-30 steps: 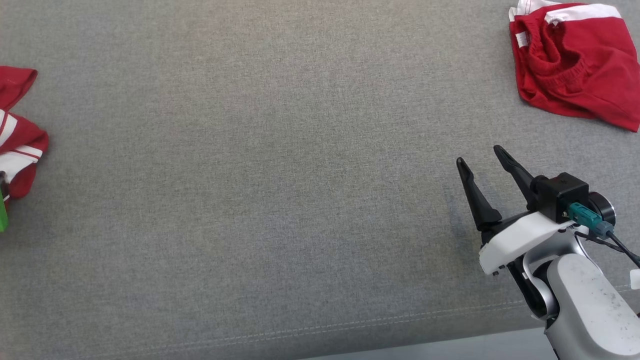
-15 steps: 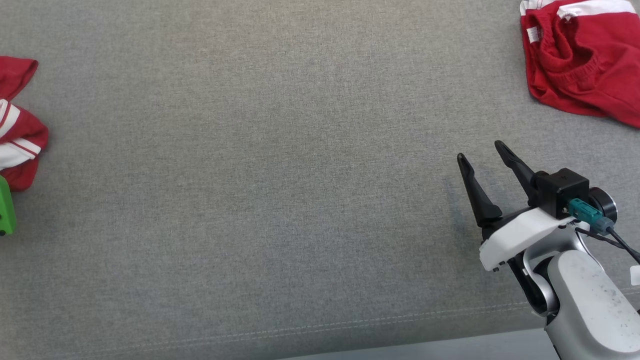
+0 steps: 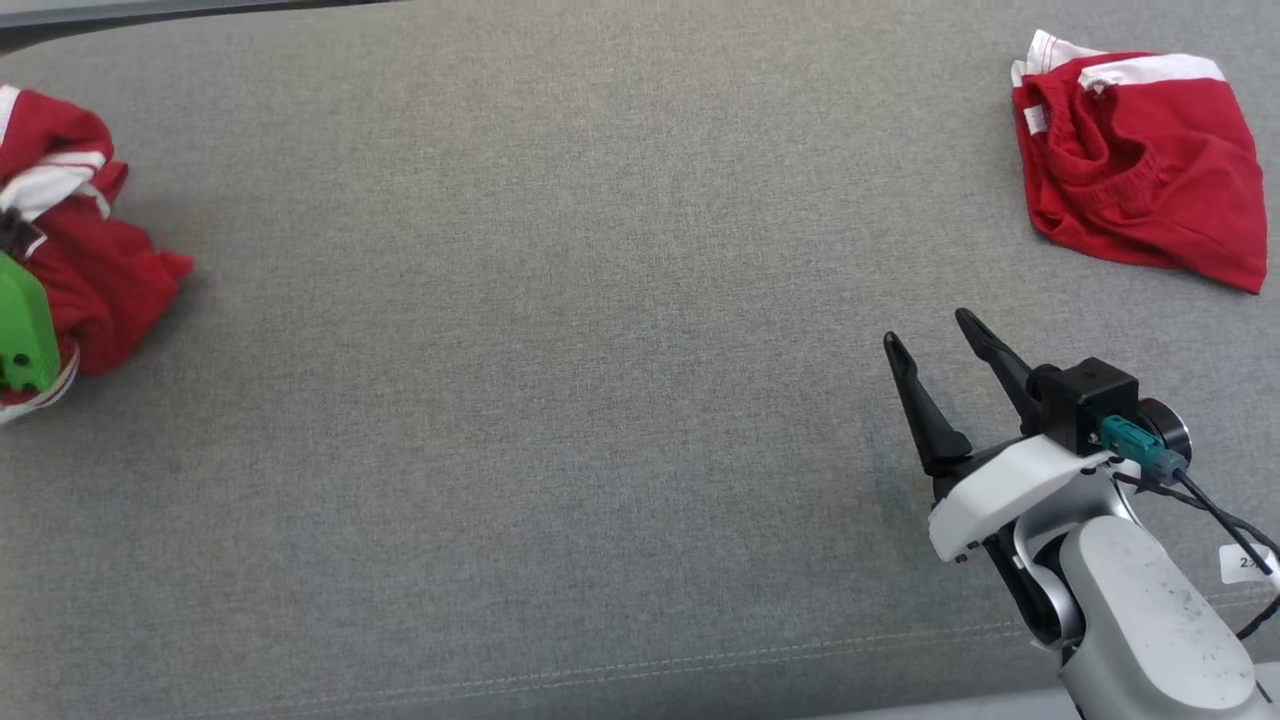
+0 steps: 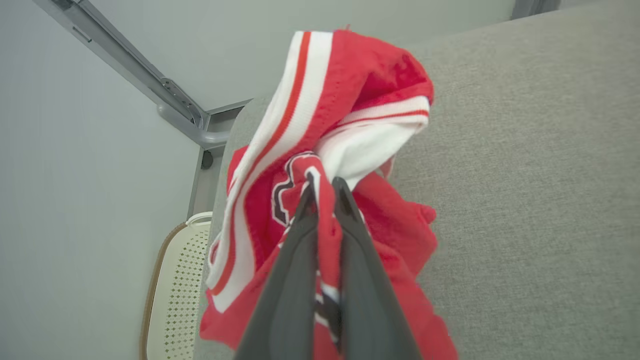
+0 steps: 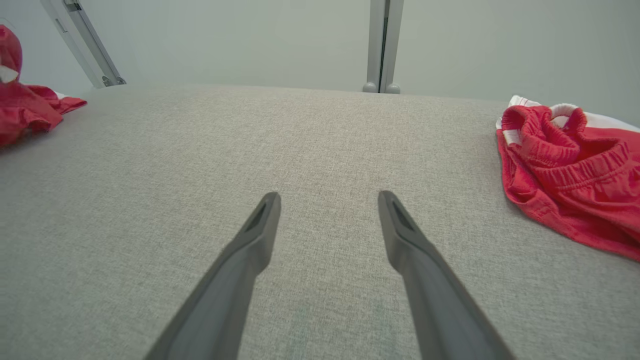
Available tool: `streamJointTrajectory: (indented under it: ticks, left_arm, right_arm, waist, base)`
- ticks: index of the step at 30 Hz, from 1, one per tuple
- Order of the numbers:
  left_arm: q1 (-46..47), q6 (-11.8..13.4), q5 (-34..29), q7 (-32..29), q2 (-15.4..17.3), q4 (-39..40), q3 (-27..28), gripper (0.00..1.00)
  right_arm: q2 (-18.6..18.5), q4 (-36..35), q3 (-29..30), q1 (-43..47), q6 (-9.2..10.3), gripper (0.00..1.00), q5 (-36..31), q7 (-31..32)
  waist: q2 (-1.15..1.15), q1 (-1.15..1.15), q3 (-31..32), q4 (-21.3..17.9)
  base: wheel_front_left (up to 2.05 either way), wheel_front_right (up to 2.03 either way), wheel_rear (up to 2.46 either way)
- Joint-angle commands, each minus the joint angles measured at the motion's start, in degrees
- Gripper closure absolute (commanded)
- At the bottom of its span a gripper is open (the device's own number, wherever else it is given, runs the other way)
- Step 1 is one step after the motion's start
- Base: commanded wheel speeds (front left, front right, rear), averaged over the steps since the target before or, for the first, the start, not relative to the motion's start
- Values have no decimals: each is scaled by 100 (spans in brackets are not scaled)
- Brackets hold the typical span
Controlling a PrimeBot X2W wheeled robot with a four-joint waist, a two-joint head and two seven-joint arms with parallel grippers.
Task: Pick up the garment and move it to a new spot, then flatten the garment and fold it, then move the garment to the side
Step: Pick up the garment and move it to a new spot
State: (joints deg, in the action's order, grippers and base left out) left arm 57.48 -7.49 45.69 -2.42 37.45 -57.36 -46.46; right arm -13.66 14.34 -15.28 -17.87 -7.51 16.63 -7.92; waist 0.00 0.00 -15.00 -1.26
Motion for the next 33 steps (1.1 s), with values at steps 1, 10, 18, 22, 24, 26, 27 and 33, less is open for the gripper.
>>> streamJointTrajectory:
  ticks: [1,10,18,22,24,26,27,33]
  left_arm:
    - [176,7,13,56,-1,119,-68,100]
    - [538,7,16,169,-112,771,-570,100]
    - [684,7,37,247,-316,1640,-1046,100]
    - [735,7,171,329,-452,2089,-1113,100]
    - [681,7,263,352,-566,2375,-1167,100]
    - [646,7,278,338,-591,2626,-1225,100]
    - [627,7,256,322,-600,2736,-1256,100]
    - [360,99,313,375,-773,3407,-1377,100]
  right_arm:
    - [17,52,-23,-30,4,0,36,-51]
    - [156,298,-82,-92,4,0,118,-242]
    - [273,547,-96,-138,4,0,184,-406]
    - [337,651,-121,-184,4,0,219,-489]
    - [379,687,-110,-198,5,0,210,-514]
    - [403,743,-96,-196,5,0,222,-547]
    - [419,770,-96,-203,4,0,238,-561]
    - [508,859,-54,-213,4,0,240,-640]
  waist:
    - [0,0,118,-53]
    - [0,0,304,-254]
    - [0,0,472,-513]
    - [0,0,516,-648]
    - [0,0,535,-713]
    - [0,0,550,-772]
    - [0,0,556,-799]
    - [0,0,514,-911]
  base:
    - [0,0,0]
    - [0,0,0]
    - [0,0,0]
    - [0,0,0]
    - [0,0,0]
    - [0,0,0]
    - [0,0,0]
    - [0,0,0]
